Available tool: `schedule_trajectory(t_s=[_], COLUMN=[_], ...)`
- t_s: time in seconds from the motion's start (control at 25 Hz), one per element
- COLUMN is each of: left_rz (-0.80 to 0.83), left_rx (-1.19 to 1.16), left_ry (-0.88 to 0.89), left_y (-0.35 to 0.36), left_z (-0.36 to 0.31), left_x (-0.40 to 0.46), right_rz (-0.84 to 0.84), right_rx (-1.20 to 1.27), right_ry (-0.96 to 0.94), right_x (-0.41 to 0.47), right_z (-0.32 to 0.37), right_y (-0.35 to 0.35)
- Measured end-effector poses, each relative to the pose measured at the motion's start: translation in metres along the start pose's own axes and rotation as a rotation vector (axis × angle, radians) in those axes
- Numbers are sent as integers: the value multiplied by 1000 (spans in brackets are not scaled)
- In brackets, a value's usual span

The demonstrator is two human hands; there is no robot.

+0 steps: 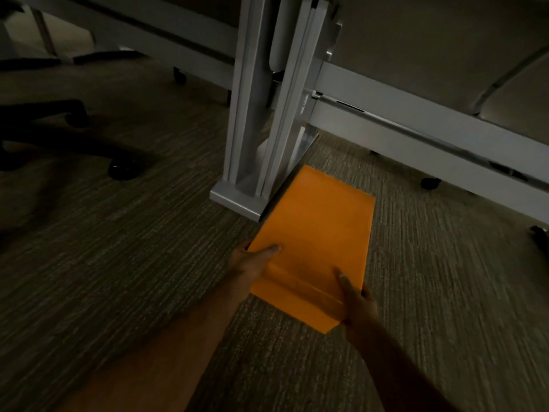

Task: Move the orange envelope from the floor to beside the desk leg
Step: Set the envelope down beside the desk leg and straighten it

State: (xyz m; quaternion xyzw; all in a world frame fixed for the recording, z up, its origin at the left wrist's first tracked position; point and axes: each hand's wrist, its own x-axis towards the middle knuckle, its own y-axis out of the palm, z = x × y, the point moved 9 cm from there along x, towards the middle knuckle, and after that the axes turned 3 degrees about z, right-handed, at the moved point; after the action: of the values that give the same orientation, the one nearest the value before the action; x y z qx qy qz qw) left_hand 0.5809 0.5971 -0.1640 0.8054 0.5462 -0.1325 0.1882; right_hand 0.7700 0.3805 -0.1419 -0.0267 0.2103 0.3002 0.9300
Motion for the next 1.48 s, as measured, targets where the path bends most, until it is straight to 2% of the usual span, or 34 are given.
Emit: schedule_trajectory(t_s=[0.16, 0.32, 0.52, 0.68, 0.88, 1.12, 1.2, 1.32, 1.36, 1.4, 1.48], left_rz=[80, 45, 76, 65, 51, 38, -17, -68, -24, 30, 69], left_rx=[71, 124, 42, 114, 327, 354, 465, 913, 973, 932, 677], left_ry=[-5, -8, -5, 9, -13, -41, 103, 551, 602, 589, 464], left_y=[17, 31, 44, 40, 30, 33, 36, 56, 60, 62, 55], left_z=[-18, -8, -11, -12, -14, -19, -33, -61, -60, -55, -45], left_x=[-4, 9, 20, 14, 16, 10, 2, -12, -13, -11, -2], right_rz=[-56, -76, -132, -111, 68, 7, -8, -132, -173, -209, -247], right_rx=[-45, -90, -134, -302, -310, -444, -403, -492, -497, -411, -132], right_ry=[-68, -40, -39, -88, -123, -136, -150, -122, -129, -104, 16], right_x=[10, 18, 35, 29, 33, 38, 40, 47, 45, 43, 46], right_z=[19, 12, 15, 25, 35, 38, 43, 43, 41, 34, 11], right_y=[-15, -23, -25, -19, -6, -8, -9, -11, -12, -16, -27])
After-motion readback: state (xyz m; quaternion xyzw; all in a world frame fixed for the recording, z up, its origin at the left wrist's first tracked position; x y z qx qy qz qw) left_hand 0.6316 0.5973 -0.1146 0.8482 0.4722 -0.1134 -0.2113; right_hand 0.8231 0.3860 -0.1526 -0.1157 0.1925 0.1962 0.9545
